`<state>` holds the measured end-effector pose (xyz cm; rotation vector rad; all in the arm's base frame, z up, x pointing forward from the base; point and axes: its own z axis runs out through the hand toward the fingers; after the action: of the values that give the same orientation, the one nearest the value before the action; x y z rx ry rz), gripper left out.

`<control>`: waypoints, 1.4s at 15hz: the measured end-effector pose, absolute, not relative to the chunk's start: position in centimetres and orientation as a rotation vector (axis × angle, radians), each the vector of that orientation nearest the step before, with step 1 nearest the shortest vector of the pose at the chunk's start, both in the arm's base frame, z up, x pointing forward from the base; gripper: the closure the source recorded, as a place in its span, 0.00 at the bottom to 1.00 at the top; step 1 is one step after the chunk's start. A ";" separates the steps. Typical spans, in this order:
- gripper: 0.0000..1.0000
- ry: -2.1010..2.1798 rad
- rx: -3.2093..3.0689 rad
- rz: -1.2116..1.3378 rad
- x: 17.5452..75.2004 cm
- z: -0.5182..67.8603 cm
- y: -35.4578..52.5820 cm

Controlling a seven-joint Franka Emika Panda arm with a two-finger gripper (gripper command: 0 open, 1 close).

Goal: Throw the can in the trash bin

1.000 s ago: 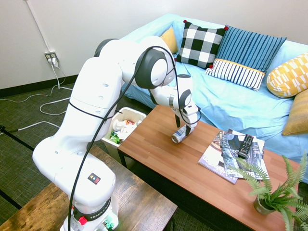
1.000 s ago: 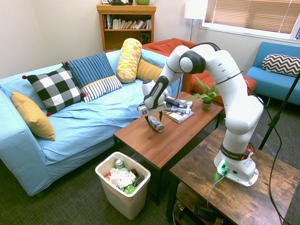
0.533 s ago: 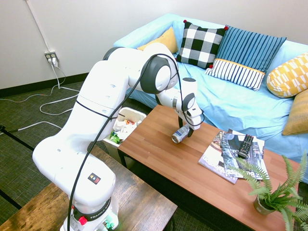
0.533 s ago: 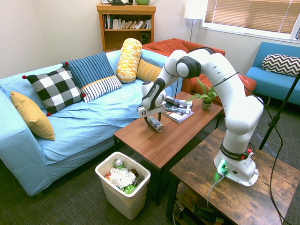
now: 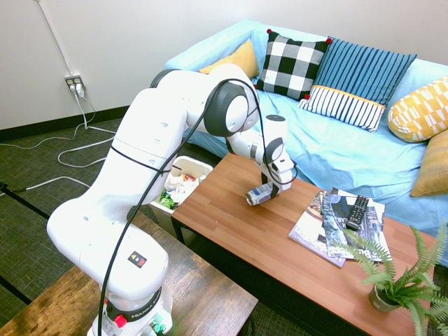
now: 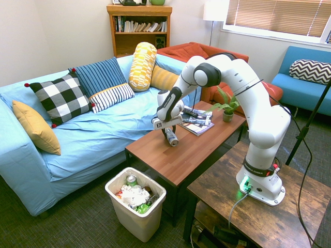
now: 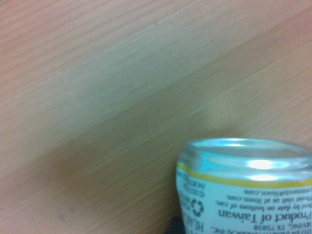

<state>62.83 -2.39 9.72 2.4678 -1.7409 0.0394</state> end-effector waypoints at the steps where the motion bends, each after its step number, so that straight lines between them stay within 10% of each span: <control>1: 1.00 -1.732 2.483 0.059 63.0 10.7 -1.9; 8: 1.00 -1.358 2.659 0.250 59.9 21.3 19.5; 16: 1.00 -1.065 2.657 0.243 53.6 11.9 36.6; 17: 0.00 -1.050 2.652 0.239 53.4 10.7 37.3; 21: 0.00 -1.015 2.646 0.239 52.8 8.4 38.7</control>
<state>52.80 38.73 8.36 2.6462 -1.0151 0.2386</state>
